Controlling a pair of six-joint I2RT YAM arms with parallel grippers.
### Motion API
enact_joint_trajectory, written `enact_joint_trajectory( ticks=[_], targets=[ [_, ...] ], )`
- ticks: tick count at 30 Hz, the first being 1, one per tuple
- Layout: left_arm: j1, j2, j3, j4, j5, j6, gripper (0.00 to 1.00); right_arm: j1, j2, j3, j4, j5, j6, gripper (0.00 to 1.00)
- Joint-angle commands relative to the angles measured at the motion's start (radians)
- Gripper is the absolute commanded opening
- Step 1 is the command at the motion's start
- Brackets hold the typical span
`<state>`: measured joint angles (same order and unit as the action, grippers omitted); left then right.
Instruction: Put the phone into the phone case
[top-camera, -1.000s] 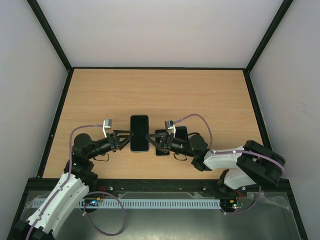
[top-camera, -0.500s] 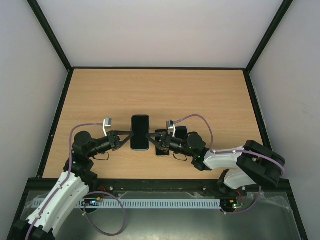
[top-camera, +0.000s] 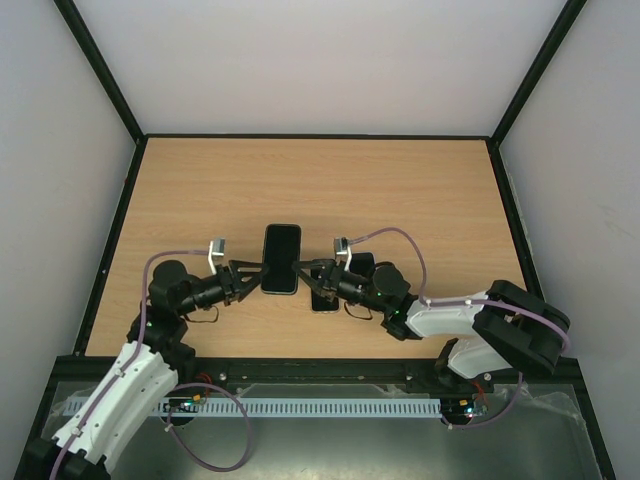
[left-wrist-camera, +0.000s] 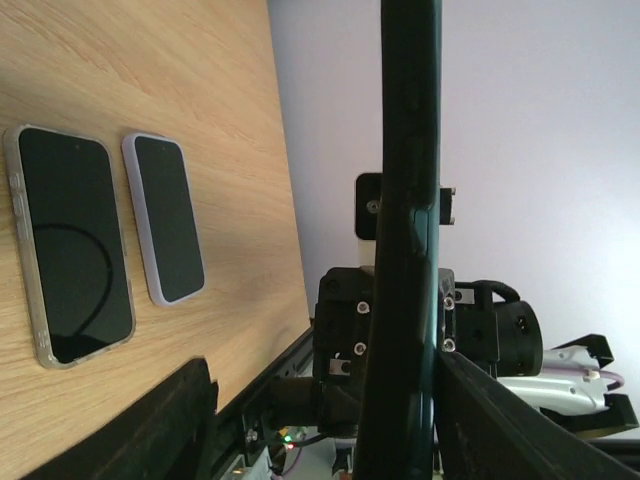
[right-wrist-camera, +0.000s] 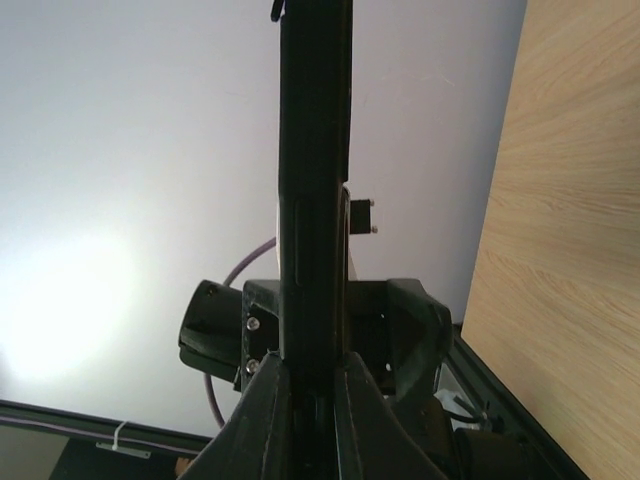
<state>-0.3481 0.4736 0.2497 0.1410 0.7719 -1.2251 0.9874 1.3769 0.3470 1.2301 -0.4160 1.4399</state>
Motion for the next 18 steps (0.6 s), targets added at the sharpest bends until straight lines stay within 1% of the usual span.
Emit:
enact_joint_trajectory(
  ticks=[1,5,8,9,12,14,16,18],
  targets=[
    [0.001,-0.028,-0.002,-0.041,0.020,-0.007,0.61,-0.008,-0.034,0.063,0.097,0.078,0.002,0.02],
    [0.001,-0.057,-0.029,-0.002,0.031,-0.040,0.61,-0.012,-0.034,0.080,0.069,0.101,-0.001,0.02],
    [0.001,-0.061,-0.035,0.034,0.043,-0.064,0.56,-0.016,-0.021,0.084,0.071,0.107,0.002,0.02],
    [0.001,-0.058,-0.034,0.038,0.044,-0.065,0.53,-0.016,-0.016,0.084,0.070,0.106,0.003,0.02],
    [0.001,-0.043,-0.031,0.045,0.046,-0.062,0.29,-0.016,-0.001,0.083,0.077,0.103,0.007,0.02],
    [0.001,-0.034,-0.027,0.044,0.043,-0.057,0.17,-0.016,0.006,0.076,0.074,0.106,0.002,0.02],
    [0.001,-0.026,-0.020,0.021,0.036,-0.041,0.09,-0.015,0.010,0.071,0.056,0.102,-0.010,0.02],
    [0.001,-0.013,-0.004,-0.025,0.026,-0.010,0.03,-0.016,0.011,0.073,0.021,0.101,-0.025,0.02]
  ],
)
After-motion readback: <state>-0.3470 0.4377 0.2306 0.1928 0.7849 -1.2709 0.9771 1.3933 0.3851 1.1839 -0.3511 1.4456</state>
